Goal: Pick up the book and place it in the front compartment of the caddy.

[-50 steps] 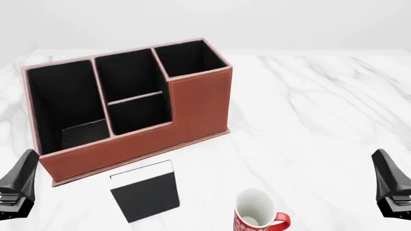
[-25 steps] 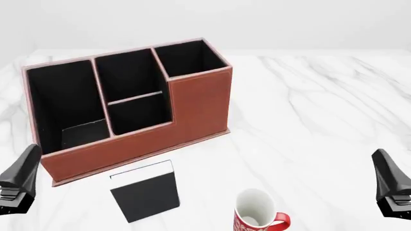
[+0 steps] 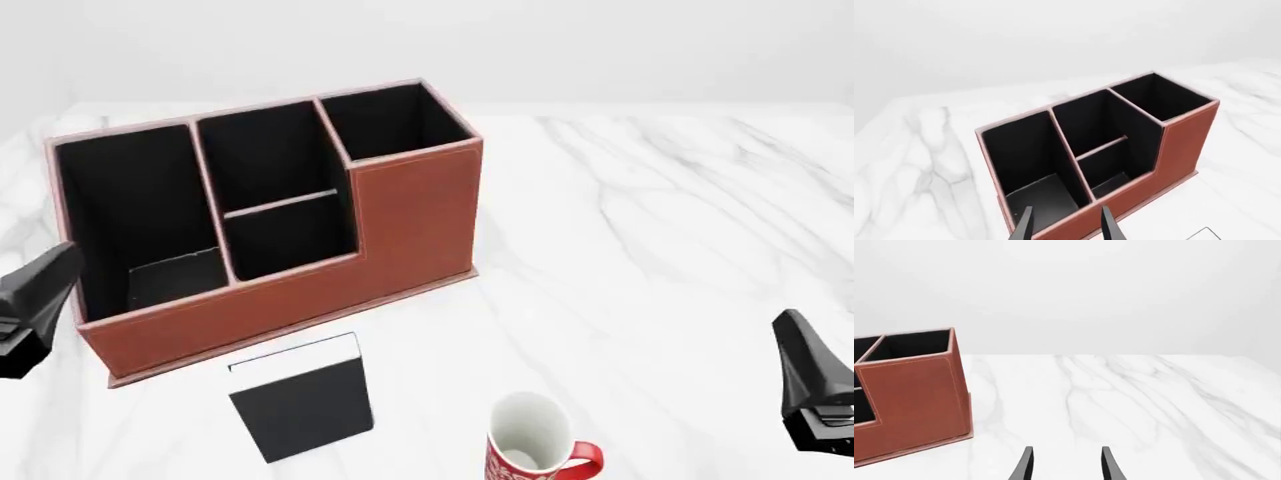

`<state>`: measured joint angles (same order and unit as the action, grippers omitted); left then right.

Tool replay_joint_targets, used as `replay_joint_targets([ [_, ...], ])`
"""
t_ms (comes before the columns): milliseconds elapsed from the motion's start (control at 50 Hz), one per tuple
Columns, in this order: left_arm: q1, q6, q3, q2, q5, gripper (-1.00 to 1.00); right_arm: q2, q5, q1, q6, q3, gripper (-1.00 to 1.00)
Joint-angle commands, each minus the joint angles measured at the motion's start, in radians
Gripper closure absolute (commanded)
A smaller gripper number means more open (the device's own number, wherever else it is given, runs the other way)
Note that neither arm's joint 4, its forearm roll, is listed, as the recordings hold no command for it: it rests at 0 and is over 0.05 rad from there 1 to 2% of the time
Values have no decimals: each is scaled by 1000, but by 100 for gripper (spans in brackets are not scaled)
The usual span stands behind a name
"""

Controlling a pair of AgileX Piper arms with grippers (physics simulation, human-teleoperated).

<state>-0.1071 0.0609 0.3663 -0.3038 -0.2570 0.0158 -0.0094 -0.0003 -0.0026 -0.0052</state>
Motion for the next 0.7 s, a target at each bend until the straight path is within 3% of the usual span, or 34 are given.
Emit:
replay_joint_targets([
  [20, -39, 80, 162, -74, -182, -100, -2, 1, 0, 0, 1, -100],
  [300, -162, 92, 338, -137, -357, -100, -2, 1, 0, 0, 1, -100],
  [340, -156, 150, 351, -167, -375, -100, -2, 1, 0, 1, 1, -100],
  [380, -199, 123, 381, -189, -400, -100, -2, 1, 0, 0, 1, -100],
  [480, -236, 134, 408, -229, -426, -100, -2, 1, 0, 1, 1, -100],
  [500, -238, 171, 420, -257, -437, -100, -2, 1, 0, 1, 1, -100],
  [540, -238, 171, 420, -257, -438, -100, -2, 1, 0, 1, 1, -100],
  [560, -283, 163, 446, -294, -453, -100, -2, 1, 0, 1, 1, -100],
  [600, -258, 227, 441, -311, -456, -100, -2, 1, 0, 0, 1, -100],
  [640, -300, 208, 455, -324, -462, -100, -2, 1, 0, 0, 1, -100],
  [700, -289, 258, 454, -344, -470, -100, -2, 1, 0, 0, 1, -100],
])
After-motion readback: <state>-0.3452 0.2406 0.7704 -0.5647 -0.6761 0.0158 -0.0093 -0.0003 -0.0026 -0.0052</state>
